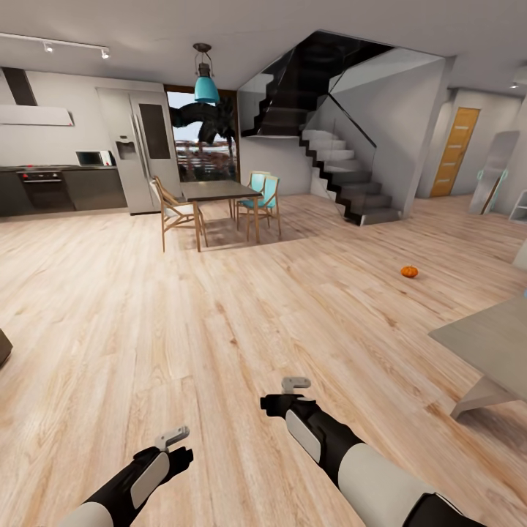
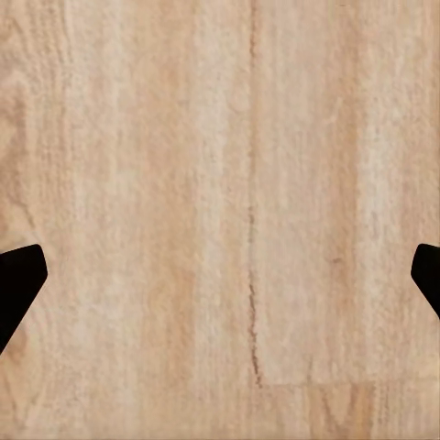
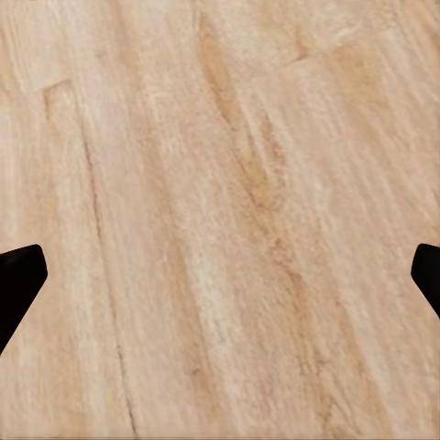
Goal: Place each of the two pumpkins and all three candles from the living room inside a cabinet in the living room (use any cabinet), then make sure every cabinet is closed, and position the cauldron so it is next to a table in the living room.
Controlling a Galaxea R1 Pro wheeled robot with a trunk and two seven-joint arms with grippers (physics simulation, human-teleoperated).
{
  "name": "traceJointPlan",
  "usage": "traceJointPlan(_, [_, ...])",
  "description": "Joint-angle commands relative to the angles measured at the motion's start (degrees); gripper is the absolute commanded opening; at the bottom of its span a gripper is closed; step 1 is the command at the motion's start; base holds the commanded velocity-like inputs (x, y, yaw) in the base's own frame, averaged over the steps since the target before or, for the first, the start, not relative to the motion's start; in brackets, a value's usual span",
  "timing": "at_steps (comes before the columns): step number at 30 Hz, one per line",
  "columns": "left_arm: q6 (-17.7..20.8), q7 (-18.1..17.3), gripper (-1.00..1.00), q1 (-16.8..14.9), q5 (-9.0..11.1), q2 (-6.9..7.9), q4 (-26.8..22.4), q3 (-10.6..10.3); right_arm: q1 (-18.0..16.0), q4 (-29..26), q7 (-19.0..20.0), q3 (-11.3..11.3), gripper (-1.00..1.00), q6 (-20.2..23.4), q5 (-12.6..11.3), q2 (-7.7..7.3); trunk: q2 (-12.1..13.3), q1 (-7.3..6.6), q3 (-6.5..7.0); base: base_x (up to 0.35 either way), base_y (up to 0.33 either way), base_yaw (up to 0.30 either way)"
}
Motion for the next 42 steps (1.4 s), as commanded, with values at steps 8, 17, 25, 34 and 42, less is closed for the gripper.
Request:
traceJointPlan(8, [0.1, 0.5, 1.0, 0.0, 0.6, 0.08, -0.2, -0.5, -0.1, 0.0, -0.5, 0.2, 1.0, -0.1, -0.4, -0.15, 0.0, -0.01, 0.01, 0.0, -0.008, 0.05])
traceJointPlan(17, [0.1, 0.5, 1.0, 0.0, 0.6, 0.07, -0.2, -0.5, -0.1, -0.1, -0.5, 0.2, 1.0, -0.1, -0.3, 0.0, 0.0, -0.01, 0.03, -0.059, -0.208, 0.27])
traceJointPlan(25, [0.1, 0.5, 1.0, 0.0, 0.6, 0.03, -0.2, -0.5, -0.1, -0.1, -0.5, 0.3, 1.0, -0.1, -0.3, 0.0, 0.0, -0.01, 0.03, -0.08, -0.26, 0.292])
traceJointPlan(34, [0.1, 0.5, 1.0, 0.0, 0.6, 0.09, -0.2, -0.5, -0.1, 0.0, -0.5, 0.2, 1.0, -0.1, -0.3, 0.0, 0.0, -0.01, 0.03, -0.01, -0.049, 0.292])
traceJointPlan(42, [0.0, 0.5, 1.0, 0.0, 0.6, 0.1, -0.2, -0.5, -0.1, 0.0, -0.5, 0.2, 1.0, -0.1, -0.3, 0.0, 0.0, -0.01, 0.03, -0.043, -0.001, 0.292])
